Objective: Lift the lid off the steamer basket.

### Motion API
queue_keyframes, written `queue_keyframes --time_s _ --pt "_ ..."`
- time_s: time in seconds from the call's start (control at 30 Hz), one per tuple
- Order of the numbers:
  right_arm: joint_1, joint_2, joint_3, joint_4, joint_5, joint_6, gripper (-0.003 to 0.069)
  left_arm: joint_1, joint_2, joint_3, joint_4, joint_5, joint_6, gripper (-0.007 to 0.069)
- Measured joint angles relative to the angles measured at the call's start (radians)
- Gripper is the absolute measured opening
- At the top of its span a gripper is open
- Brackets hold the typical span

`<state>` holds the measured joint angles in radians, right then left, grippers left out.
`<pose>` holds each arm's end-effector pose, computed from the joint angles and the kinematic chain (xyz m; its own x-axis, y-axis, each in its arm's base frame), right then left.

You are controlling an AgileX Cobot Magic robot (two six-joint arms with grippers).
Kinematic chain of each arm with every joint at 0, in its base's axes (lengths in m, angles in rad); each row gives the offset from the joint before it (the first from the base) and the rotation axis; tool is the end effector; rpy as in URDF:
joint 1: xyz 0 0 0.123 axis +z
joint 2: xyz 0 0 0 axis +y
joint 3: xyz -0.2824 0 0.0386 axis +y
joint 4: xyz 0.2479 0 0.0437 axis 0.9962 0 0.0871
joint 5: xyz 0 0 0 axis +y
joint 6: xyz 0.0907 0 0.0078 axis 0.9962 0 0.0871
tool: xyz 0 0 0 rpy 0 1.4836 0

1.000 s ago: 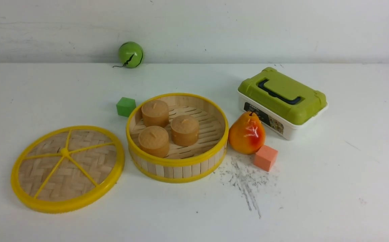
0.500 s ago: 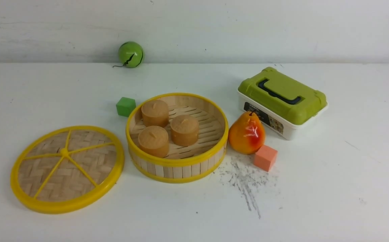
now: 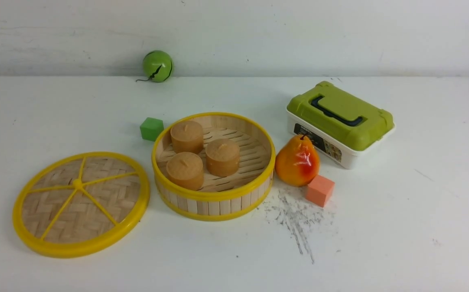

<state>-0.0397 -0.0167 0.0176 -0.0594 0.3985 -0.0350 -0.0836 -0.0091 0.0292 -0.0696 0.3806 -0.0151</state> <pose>0.0514 -0.0041 0.1723 -0.3106 -0.0773 -0.9474 0.0339 0.9951 -0.0924 0.0522 -0.0067 0.1696 -0.3142 -0.0536 -0.9479 0.0832 0.9930 -0.0837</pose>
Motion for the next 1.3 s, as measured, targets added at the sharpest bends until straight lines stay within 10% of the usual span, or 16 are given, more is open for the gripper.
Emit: queue_keyframes --time_s 1.3 --pt "0.000 0.000 0.000 0.000 0.000 0.000 0.0240 0.000 0.000 0.000 0.000 0.000 -0.001 -0.0003"
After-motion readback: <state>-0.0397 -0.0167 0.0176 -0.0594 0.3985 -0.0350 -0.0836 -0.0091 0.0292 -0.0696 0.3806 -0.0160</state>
